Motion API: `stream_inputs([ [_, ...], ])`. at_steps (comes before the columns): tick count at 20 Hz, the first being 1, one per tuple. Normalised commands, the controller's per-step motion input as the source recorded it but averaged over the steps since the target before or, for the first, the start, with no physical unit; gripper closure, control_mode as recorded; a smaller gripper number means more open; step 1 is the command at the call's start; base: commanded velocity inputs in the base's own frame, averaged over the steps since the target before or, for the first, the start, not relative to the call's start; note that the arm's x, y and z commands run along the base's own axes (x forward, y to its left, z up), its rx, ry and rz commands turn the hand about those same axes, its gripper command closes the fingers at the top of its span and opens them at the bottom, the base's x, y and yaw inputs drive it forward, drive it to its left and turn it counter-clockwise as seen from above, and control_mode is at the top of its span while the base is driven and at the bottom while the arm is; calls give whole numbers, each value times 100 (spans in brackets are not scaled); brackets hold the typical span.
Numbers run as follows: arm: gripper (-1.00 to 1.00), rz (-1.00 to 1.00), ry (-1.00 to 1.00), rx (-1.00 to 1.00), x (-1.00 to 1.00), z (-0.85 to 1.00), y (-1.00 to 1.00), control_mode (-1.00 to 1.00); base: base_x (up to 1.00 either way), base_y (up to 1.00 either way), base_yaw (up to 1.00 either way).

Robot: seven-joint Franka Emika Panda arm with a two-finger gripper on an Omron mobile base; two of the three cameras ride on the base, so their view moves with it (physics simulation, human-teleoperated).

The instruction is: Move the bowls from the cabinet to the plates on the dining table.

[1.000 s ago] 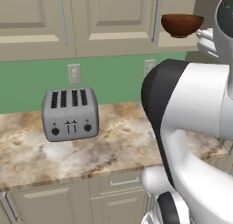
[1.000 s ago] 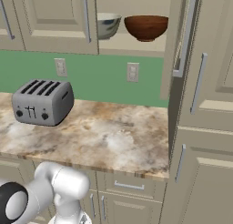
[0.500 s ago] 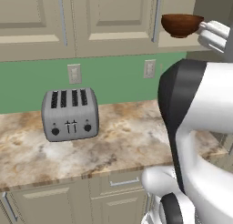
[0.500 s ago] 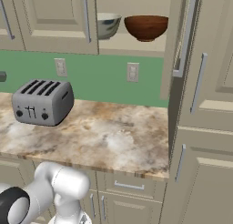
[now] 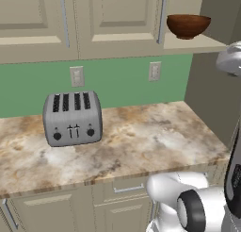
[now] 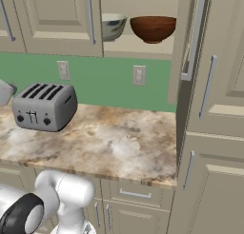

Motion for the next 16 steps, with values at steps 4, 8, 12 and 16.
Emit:
stream_inputs([
  [4,-100,43,38,-7,9,-20,-2,-100,0,0,0],
  [8,-100,27,36,-1,72,-15,-21,-100,0,0,0],
  [12,-100,9,11,1,96,-17,-11,-100,0,0,0],
  [16,-100,5,0,0,69,-17,0,-100,0,0,0],
])
